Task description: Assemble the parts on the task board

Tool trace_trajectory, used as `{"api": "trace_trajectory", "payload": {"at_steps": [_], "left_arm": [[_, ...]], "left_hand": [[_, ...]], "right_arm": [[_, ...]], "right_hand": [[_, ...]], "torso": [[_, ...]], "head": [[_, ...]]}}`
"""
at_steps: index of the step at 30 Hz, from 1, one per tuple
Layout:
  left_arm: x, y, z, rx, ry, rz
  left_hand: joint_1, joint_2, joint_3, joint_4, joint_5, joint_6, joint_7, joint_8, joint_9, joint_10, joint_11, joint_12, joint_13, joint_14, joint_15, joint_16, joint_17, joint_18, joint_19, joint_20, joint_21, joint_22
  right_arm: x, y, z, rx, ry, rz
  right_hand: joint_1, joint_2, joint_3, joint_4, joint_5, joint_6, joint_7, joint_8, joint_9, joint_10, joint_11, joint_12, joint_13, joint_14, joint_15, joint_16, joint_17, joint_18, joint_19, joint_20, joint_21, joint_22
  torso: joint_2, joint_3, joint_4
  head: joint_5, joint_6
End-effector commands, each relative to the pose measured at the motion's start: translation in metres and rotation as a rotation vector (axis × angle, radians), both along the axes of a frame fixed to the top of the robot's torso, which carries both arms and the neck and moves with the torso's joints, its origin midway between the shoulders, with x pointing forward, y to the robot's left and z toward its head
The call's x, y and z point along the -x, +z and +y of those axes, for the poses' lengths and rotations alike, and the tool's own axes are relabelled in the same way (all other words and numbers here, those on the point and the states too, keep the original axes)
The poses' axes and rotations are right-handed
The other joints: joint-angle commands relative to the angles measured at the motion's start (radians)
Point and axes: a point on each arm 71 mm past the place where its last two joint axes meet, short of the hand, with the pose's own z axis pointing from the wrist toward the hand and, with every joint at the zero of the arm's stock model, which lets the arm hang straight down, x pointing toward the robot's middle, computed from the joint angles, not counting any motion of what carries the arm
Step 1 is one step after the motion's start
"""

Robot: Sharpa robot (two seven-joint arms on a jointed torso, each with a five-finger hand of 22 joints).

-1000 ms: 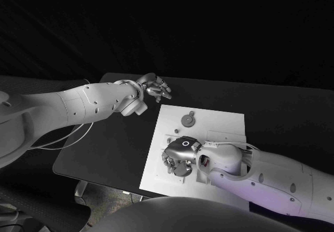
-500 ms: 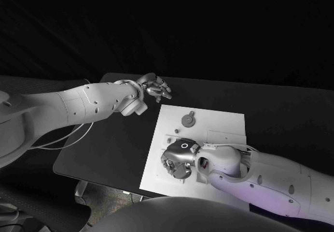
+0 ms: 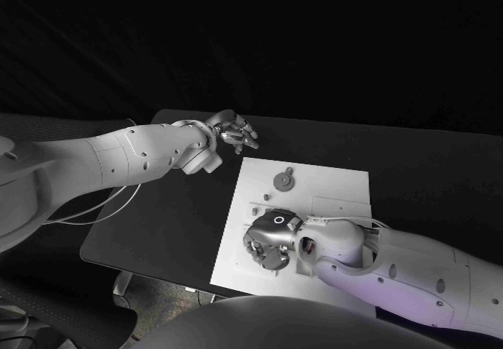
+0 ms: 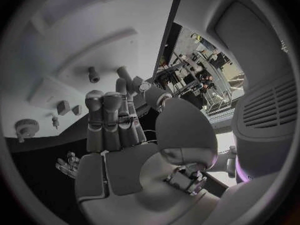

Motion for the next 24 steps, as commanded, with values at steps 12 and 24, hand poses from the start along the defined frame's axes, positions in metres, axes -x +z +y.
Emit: {"api": "trace_trajectory", "payload": {"at_steps": [12, 24], "left_arm": [[0.0002, 0.0009, -0.0014, 0.001, -0.013, 0.0], [0.0003, 0.0007, -0.0004, 0.0, -0.012, 0.003]], "left_hand": [[0.003, 0.01, -0.003, 0.005, -0.002, 0.001, 0.008, 0.006, -0.002, -0.008, 0.0, 0.001, -0.001, 0.007, 0.002, -0.004, 0.002, 0.053, -0.002, -0.005, -0.006, 0.002], [0.001, 0.01, -0.004, 0.007, -0.002, 0.001, 0.008, 0.006, -0.002, -0.008, 0.0, 0.001, -0.001, 0.007, 0.002, -0.005, 0.003, 0.053, -0.002, -0.005, -0.006, 0.002]], "right_arm": [[0.0009, -0.009, -0.0053, 0.046, -0.001, 0.018], [-0.0036, -0.0098, -0.0074, 0.027, -0.033, 0.038]], "right_hand": [[0.004, 0.009, 0.005, 0.002, 0.002, 0.013, -0.004, 0.008, 0.033, 0.002, 0.006, -0.007, 0.002, -0.003, -0.004, -0.004, 0.001, 0.096, 0.003, -0.007, -0.003, 0.001], [-0.055, -0.095, -0.067, 0.005, 0.003, -0.103, 0.045, -0.059, 0.009, -0.074, 0.037, -0.051, -0.009, -0.02, 0.024, -0.006, 0.004, 0.096, -0.007, 0.001, -0.01, 0.002]], "torso": [[0.0, 0.0, -0.0003], [0.0, 0.0001, -0.0008]], "head": [[0.001, 0.0], [-0.002, 0.0]]}}
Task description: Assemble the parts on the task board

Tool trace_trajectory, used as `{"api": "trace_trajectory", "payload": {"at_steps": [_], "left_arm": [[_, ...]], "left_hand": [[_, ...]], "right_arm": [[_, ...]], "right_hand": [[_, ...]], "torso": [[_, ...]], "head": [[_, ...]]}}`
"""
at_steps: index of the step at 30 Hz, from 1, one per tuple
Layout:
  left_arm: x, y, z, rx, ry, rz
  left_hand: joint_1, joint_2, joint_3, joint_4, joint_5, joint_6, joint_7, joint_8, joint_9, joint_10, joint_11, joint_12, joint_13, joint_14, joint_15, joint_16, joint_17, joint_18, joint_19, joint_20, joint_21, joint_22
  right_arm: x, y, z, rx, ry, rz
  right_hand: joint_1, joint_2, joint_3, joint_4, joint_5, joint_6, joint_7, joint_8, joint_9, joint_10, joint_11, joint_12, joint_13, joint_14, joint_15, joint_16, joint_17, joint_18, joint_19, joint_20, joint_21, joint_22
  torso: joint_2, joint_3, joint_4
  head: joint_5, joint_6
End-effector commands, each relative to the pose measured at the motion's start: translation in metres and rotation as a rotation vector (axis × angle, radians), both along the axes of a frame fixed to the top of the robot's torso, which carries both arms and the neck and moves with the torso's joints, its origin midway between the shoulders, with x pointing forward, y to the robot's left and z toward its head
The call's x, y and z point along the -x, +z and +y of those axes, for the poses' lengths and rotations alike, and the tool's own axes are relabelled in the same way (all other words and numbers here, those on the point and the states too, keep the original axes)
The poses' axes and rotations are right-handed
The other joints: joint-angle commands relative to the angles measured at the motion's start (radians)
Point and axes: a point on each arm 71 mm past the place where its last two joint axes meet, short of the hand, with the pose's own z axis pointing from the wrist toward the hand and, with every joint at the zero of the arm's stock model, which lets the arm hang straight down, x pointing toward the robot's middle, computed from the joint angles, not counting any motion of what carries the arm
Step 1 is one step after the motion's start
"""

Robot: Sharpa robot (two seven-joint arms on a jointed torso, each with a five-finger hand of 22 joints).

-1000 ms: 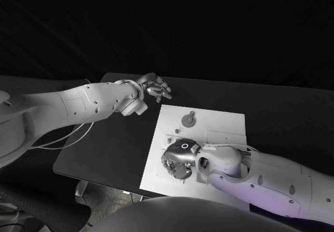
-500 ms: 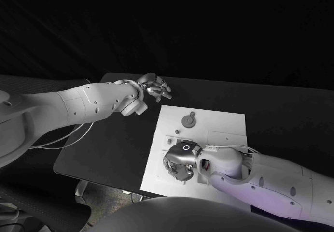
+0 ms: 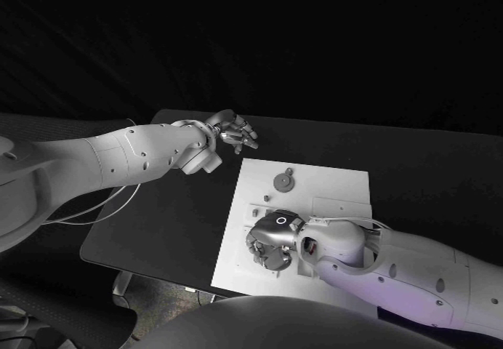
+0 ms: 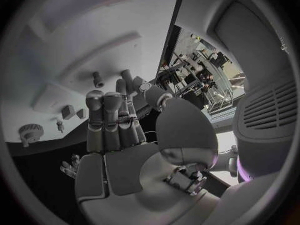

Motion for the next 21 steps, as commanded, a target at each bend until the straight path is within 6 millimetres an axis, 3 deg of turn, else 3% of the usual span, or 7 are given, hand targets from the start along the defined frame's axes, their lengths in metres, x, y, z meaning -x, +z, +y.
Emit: {"api": "trace_trajectory", "payload": {"at_steps": [1, 6, 10, 21], "left_arm": [[0.0, 0.001, -0.002, 0.002, -0.013, 0.002], [0.0, 0.001, -0.002, 0.002, -0.013, 0.002], [0.0, 0.001, -0.001, 0.001, -0.011, 0.001], [0.001, 0.001, 0.001, 0.0, -0.008, 0.0]], "left_hand": [[0.001, 0.01, -0.001, 0.004, -0.002, 0.001, 0.008, 0.006, -0.001, -0.008, 0.0, 0.001, -0.001, 0.007, 0.002, -0.005, 0.001, 0.053, -0.001, -0.007, -0.006, 0.002], [0.0, 0.01, -0.002, 0.004, -0.002, 0.0, 0.008, 0.005, -0.002, -0.009, 0.0, 0.001, -0.001, 0.007, 0.002, -0.006, 0.001, 0.053, -0.001, -0.007, -0.006, 0.002], [0.0, 0.009, -0.002, 0.004, -0.002, 0.0, 0.008, 0.005, -0.002, -0.009, 0.001, 0.001, -0.002, 0.007, 0.002, -0.006, 0.002, 0.053, -0.001, -0.007, -0.007, 0.002], [0.0, 0.009, -0.002, 0.004, -0.002, -0.001, 0.008, 0.005, -0.002, -0.009, 0.001, 0.001, -0.002, 0.007, 0.002, -0.006, 0.002, 0.053, -0.001, -0.007, -0.007, 0.002]], "right_arm": [[0.0, -0.003, -0.002, 0.007, -0.012, 0.015], [-0.002, -0.001, -0.004, -0.02, -0.025, 0.002], [-0.002, 0.0, -0.006, -0.033, -0.028, 0.003], [-0.003, 0.008, -0.014, -0.102, -0.049, -0.012]], "right_hand": [[-0.029, -0.041, -0.042, -0.003, 0.002, -0.05, 0.02, -0.03, -0.018, -0.032, 0.011, -0.016, -0.004, -0.004, 0.016, -0.006, 0.003, 0.095, -0.007, 0.0, -0.005, 0.001], [-0.047, -0.069, -0.114, -0.004, 0.002, -0.107, 0.034, -0.059, -0.033, -0.079, 0.03, -0.038, -0.017, -0.022, 0.035, -0.003, 0.008, 0.095, -0.022, 0.004, -0.014, 0.001], [-0.045, -0.086, -0.135, 0.0, 0.002, -0.13, 0.038, -0.069, -0.039, -0.11, 0.041, -0.04, -0.026, -0.037, 0.045, -0.002, 0.01, 0.095, -0.031, 0.008, -0.022, -0.001], [-0.042, -0.087, -0.14, 0.003, 0.002, -0.13, 0.041, -0.066, -0.04, -0.119, 0.045, -0.036, -0.03, -0.041, 0.049, 0.002, 0.012, 0.095, -0.032, 0.011, -0.025, -0.003]], "torso": [[0.0, 0.0001, 0.0], [0.0, 0.0005, 0.0005], [0.0, 0.0005, 0.0002], [0.0, 0.0006, -0.0004]], "head": [[-0.002, 0.0], [-0.003, 0.0], [-0.005, 0.0], [-0.007, 0.0]]}}
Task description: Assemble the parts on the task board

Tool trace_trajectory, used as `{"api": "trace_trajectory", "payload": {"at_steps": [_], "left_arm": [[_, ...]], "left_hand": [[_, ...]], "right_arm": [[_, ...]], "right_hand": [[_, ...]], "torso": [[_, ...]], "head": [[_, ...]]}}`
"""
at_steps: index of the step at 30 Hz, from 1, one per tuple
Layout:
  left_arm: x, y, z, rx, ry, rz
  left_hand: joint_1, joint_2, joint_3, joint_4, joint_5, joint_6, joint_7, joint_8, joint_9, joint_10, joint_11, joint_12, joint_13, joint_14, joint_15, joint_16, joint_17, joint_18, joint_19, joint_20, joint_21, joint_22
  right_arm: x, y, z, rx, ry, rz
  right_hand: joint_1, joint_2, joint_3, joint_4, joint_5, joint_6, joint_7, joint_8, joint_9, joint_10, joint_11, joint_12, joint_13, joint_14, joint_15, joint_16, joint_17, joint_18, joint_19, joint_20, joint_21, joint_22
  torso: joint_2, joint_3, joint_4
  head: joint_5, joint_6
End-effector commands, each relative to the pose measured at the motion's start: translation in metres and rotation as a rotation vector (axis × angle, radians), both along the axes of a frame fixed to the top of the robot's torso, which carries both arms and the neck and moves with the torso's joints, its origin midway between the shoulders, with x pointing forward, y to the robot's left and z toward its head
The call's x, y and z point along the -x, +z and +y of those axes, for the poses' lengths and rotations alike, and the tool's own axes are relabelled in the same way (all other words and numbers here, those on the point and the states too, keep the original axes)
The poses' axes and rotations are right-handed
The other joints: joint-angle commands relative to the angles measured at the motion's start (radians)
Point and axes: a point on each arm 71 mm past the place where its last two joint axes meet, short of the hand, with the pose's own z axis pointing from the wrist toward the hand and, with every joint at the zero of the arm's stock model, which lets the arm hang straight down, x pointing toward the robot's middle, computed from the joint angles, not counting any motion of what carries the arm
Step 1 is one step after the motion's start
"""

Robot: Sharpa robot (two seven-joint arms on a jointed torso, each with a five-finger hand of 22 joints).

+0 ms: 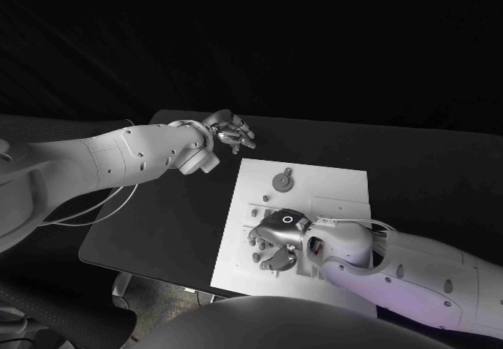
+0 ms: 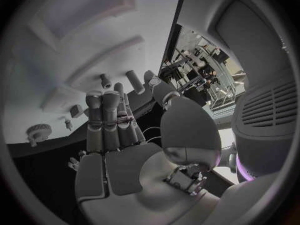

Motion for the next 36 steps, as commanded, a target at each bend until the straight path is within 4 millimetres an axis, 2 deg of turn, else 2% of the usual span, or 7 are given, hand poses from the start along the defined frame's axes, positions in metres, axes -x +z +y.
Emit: {"api": "trace_trajectory", "payload": {"at_steps": [1, 12, 21, 32, 33, 34, 36], "left_arm": [[0.0, 0.001, -0.002, 0.002, -0.013, 0.0], [0.001, 0.002, 0.004, 0.0, -0.001, -0.007], [0.002, 0.002, 0.005, 0.002, 0.002, -0.015], [0.003, 0.002, 0.003, 0.006, -0.002, -0.008], [0.003, 0.002, 0.003, 0.006, -0.003, -0.008], [0.003, 0.002, 0.002, 0.006, -0.004, -0.007], [0.004, 0.002, 0.001, 0.006, -0.006, -0.006]], "left_hand": [[0.0, 0.009, -0.002, 0.004, -0.002, -0.001, 0.009, 0.005, -0.001, -0.009, 0.001, 0.001, -0.002, 0.007, 0.002, -0.006, 0.002, 0.053, -0.001, -0.007, -0.007, 0.001], [0.0, 0.008, -0.002, 0.004, -0.002, -0.001, 0.009, 0.005, -0.001, -0.009, 0.001, 0.001, -0.002, 0.007, 0.002, -0.007, 0.002, 0.053, -0.001, -0.007, -0.007, 0.002], [-0.001, 0.005, -0.003, 0.005, -0.002, 0.0, 0.008, 0.006, -0.001, -0.008, 0.001, 0.002, -0.002, 0.006, 0.002, -0.008, 0.003, 0.053, -0.002, -0.006, -0.008, 0.002], [-0.007, 0.004, -0.005, 0.009, -0.002, 0.001, 0.008, 0.007, -0.002, -0.007, 0.001, 0.002, -0.002, 0.005, 0.002, -0.01, 0.005, 0.052, -0.002, -0.006, -0.01, 0.003], [-0.008, 0.003, -0.005, 0.01, -0.002, 0.001, 0.008, 0.007, -0.002, -0.007, 0.001, 0.002, -0.002, 0.005, 0.002, -0.01, 0.005, 0.052, -0.002, -0.006, -0.01, 0.004], [-0.008, 0.003, -0.006, 0.01, -0.002, 0.001, 0.008, 0.007, -0.002, -0.007, 0.001, 0.002, -0.002, 0.005, 0.002, -0.01, 0.005, 0.052, -0.002, -0.006, -0.01, 0.004], [-0.01, 0.003, -0.006, 0.011, -0.002, 0.002, 0.008, 0.007, -0.002, -0.007, 0.001, 0.003, -0.002, 0.005, 0.002, -0.011, 0.006, 0.052, -0.002, -0.006, -0.01, 0.004]], "right_arm": [[-0.002, 0.009, -0.002, -0.081, -0.015, -0.012], [-0.034, 0.054, -0.025, -0.259, -0.144, 0.009], [-0.07, 0.077, -0.09, -0.232, -0.347, 0.083], [-0.07, 0.062, -0.153, 0.009, -0.54, 0.293], [-0.068, 0.059, -0.158, 0.039, -0.556, 0.323], [-0.068, 0.056, -0.162, 0.055, -0.572, 0.339], [-0.065, 0.05, -0.171, 0.082, -0.603, 0.366]], "right_hand": [[0.002, -0.009, -0.007, 0.001, 0.002, -0.002, 0.004, 0.001, -0.001, -0.023, 0.014, 0.0, -0.002, -0.001, 0.003, 0.005, 0.002, 0.1, -0.003, 0.001, -0.004, -0.001], [0.012, 0.019, -0.013, 0.0, 0.002, 0.013, 0.009, 0.013, -0.001, 0.008, 0.002, 0.017, 0.004, 0.016, -0.009, 0.019, 0.004, 0.1, 0.014, -0.005, 0.007, 0.003], [-0.008, 0.034, -0.027, 0.007, 0.002, 0.024, 0.006, 0.02, -0.004, 0.054, -0.012, 0.039, 0.013, 0.024, -0.023, 0.021, 0.001, 0.1, 0.019, -0.008, 0.01, 0.005], [-0.146, 0.08, -0.07, 0.091, 0.002, 0.178, -0.09, 0.089, 0.026, 0.276, -0.121, 0.332, 0.285, 0.081, -0.121, 0.04, 0.003, 0.1, 0.05, -0.036, 0.028, 0.017], [-0.16, 0.089, -0.067, 0.107, 0.019, 0.178, -0.093, 0.088, 0.027, 0.262, -0.121, 0.359, 0.321, 0.082, -0.12, 0.049, 0.009, 0.1, 0.05, -0.037, 0.031, 0.02], [-0.177, 0.083, -0.046, 0.134, 0.17, 0.176, -0.104, 0.085, 0.027, 0.242, -0.124, 0.388, 0.362, 0.081, -0.101, 0.06, 0.018, 0.1, 0.047, -0.037, 0.032, 0.023], [-0.185, 0.095, -0.03, 0.155, 0.142, 0.178, -0.09, 0.08, 0.03, 0.193, -0.119, 0.444, 0.451, 0.072, -0.122, 0.078, 0.031, 0.1, 0.043, -0.038, 0.042, 0.036]], "torso": [[0.0, 0.0002, -0.0007], [0.0, 0.0009, -0.0015], [-0.001, -0.001, -0.0047], [-0.005, 0.0032, -0.0074], [-0.006, 0.0038, -0.0082], [-0.006, 0.0038, -0.0083], [-0.008, 0.0049, -0.01]], "head": [[-0.002, 0.001], [-0.032, 0.039], [-0.083, 0.078], [-0.143, 0.099], [-0.145, 0.097], [-0.147, 0.097], [-0.155, 0.097]]}}
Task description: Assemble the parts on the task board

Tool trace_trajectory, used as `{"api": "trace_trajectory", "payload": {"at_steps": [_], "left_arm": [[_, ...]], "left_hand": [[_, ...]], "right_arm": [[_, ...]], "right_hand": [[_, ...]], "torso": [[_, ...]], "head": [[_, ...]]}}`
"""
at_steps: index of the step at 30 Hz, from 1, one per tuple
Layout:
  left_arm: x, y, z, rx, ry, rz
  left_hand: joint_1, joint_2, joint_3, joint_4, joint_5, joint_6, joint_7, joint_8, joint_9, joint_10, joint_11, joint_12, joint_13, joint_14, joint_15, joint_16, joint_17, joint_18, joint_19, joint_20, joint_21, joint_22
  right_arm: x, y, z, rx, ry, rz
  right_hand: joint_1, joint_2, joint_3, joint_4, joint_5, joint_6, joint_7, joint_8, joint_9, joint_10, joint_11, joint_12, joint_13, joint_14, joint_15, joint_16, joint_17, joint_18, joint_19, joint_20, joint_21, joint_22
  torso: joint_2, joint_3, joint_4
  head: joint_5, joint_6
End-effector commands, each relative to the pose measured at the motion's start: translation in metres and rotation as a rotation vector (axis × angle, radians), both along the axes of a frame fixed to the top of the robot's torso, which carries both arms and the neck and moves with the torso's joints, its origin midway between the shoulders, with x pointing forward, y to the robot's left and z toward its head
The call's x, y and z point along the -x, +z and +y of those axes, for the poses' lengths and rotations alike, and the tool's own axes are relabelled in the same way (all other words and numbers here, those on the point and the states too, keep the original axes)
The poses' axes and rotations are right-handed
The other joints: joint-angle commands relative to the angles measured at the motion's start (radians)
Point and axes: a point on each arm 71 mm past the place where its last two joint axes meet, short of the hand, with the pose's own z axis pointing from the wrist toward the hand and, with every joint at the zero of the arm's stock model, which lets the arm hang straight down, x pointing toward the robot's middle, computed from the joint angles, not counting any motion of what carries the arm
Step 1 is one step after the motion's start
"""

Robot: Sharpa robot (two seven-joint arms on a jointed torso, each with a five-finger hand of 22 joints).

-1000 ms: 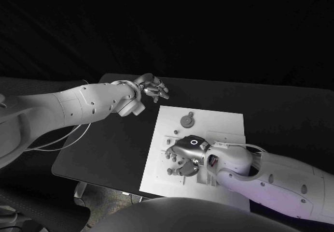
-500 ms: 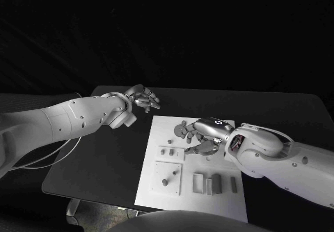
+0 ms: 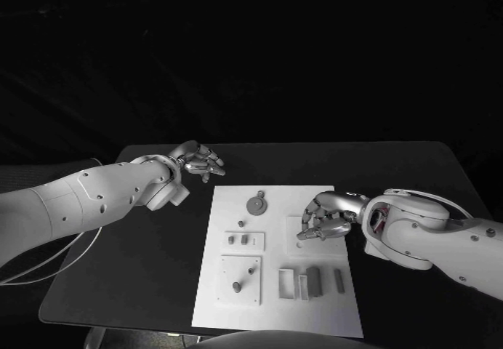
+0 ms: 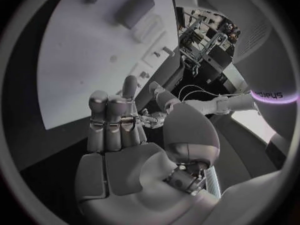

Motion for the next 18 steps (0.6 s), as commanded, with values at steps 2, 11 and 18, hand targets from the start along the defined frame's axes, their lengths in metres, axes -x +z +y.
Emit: {"api": "trace_trajectory", "payload": {"at_steps": [2, 11, 18], "left_arm": [[0.001, 0.001, -0.004, 0.005, -0.011, -0.003], [0.004, 0.001, -0.011, 0.015, -0.027, 0.0], [0.006, 0.0, -0.013, 0.018, -0.033, 0.003]], "left_hand": [[-0.011, 0.003, -0.001, 0.007, -0.002, 0.002, 0.008, 0.004, -0.001, -0.004, -0.001, 0.003, -0.001, 0.005, 0.002, -0.007, 0.002, 0.052, 0.0, -0.008, -0.006, 0.002], [-0.014, 0.002, -0.002, 0.01, -0.002, 0.002, 0.007, 0.004, -0.001, -0.005, -0.001, 0.002, -0.001, 0.005, 0.002, -0.007, 0.003, 0.052, 0.0, -0.008, -0.006, 0.002], [-0.015, 0.001, -0.003, 0.011, -0.002, 0.002, 0.007, 0.004, -0.002, -0.005, -0.001, 0.002, -0.001, 0.005, 0.002, -0.007, 0.003, 0.052, 0.0, -0.008, -0.007, 0.003]], "right_arm": [[0.008, -0.017, -0.02, 0.077, -0.097, 0.178], [0.018, -0.031, -0.037, -0.006, -0.247, 0.236], [0.026, -0.039, -0.034, 0.033, -0.232, 0.242]], "right_hand": [[-0.023, 0.002, 0.011, 0.034, 0.003, 0.008, -0.003, -0.008, 0.007, -0.049, -0.004, 0.086, 0.124, -0.003, -0.011, 0.042, 0.03, 0.056, -0.005, -0.008, 0.023, 0.023], [0.025, -0.035, 0.007, -0.042, 0.006, -0.025, 0.003, -0.035, 0.01, -0.057, 0.001, 0.204, 0.233, -0.006, -0.007, 0.136, 0.112, 0.056, 0.0, -0.026, 0.092, 0.035], [0.018, -0.085, 0.028, -0.036, 0.006, -0.058, 0.032, -0.063, 0.003, -0.231, 0.036, 0.279, 0.317, -0.099, 0.024, 0.121, 0.129, 0.056, -0.074, 0.006, 0.071, 0.032]], "torso": [[-0.002, 0.0012, -0.0032], [-0.004, -0.0007, -0.0064], [-0.009, -0.0034, -0.0103]], "head": [[-0.016, -0.003], [-0.041, -0.017], [-0.043, -0.039]]}}
